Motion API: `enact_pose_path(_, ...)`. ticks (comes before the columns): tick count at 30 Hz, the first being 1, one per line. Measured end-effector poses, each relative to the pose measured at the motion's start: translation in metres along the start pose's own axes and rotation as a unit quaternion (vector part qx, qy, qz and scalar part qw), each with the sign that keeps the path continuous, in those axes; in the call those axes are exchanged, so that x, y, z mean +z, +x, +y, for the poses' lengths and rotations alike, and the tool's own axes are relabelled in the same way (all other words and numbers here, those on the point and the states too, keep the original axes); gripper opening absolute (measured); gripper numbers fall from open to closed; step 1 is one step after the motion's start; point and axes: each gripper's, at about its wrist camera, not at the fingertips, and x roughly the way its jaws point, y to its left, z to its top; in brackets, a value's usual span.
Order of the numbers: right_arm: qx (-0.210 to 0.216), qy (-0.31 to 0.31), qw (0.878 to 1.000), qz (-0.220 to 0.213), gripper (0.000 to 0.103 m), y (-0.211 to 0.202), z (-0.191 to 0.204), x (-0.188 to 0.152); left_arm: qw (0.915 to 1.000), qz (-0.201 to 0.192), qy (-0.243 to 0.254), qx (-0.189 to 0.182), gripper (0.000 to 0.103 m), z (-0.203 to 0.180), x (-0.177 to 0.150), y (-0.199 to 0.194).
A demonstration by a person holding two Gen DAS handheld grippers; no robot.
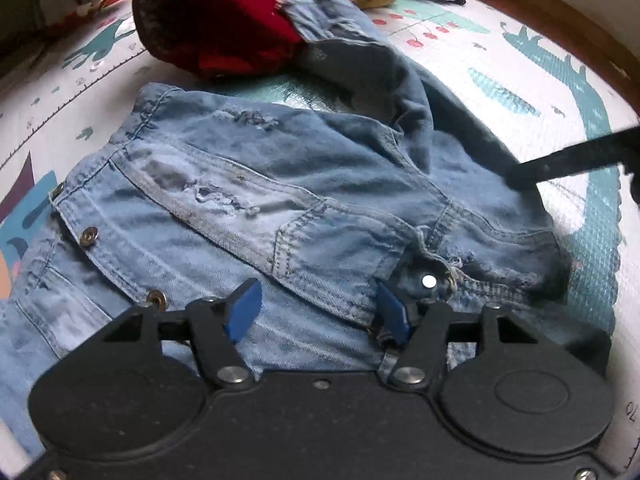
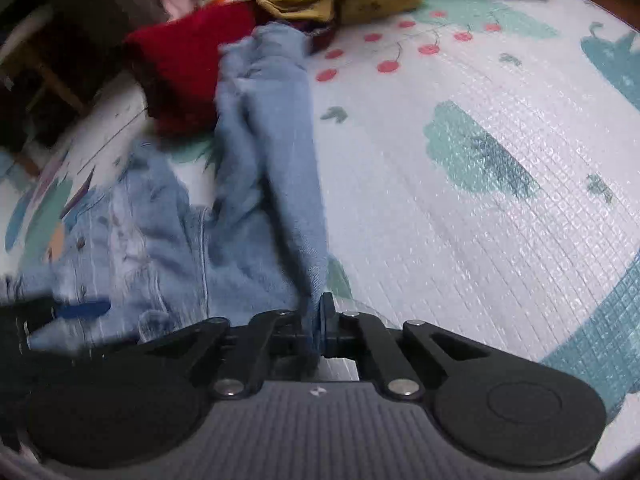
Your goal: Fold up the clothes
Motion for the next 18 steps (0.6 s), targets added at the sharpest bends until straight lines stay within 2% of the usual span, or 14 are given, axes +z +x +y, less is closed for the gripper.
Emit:
enact_pose_path(1, -0.006, -0.013, 1.000, -0.007, 0.032, -0.003, 0.002, 0.001, 1.0000, 0.002, 0.000, -0.001, 0.063, 0.001, 0.000, 0.000)
enact_pose_path(3, -0.004, 0.000, 0.999, -0.034, 0.050, -0.005, -0.006, 0.014, 1.0000, 0.005, 0.001, -0.003, 0.063, 0.004, 0.001, 0.001)
enact_pose_path(6, 0.005, 0.039, 0.998, -0.058, 0.050, 0.009, -0.024, 0.054, 1.0000, 0.001, 0.000, -0.004, 0.063, 0.005, 0.000, 0.002)
enact_pose_path(9, 0.021, 0.031, 0.997, -0.072, 0.050, 0.035, -0.030, 0.100, 1.0000, -0.004, 0.001, -0.005, 0.063, 0.004, -0.002, 0.001)
enact_pose_path(13, 0.038, 0.016, 0.998, -0.049, 0.049, 0.081, -0.036, 0.151, 0.9999, -0.005, 0.000, -0.013, 0.064, 0.005, -0.003, -0.001)
enact_pose_path(15, 0.045, 0.035, 0.997, -0.050, 0.050, 0.097, -0.044, 0.165, 0.9999, -0.005, 0.001, -0.013, 0.064, 0.005, -0.003, 0.000)
enact_pose_path(18, 0.083, 0.050, 0.994, -0.053, 0.049, 0.110, -0.046, 0.174, 0.9999, -0.006, 0.002, -0.015, 0.064, 0.005, -0.003, 0.000)
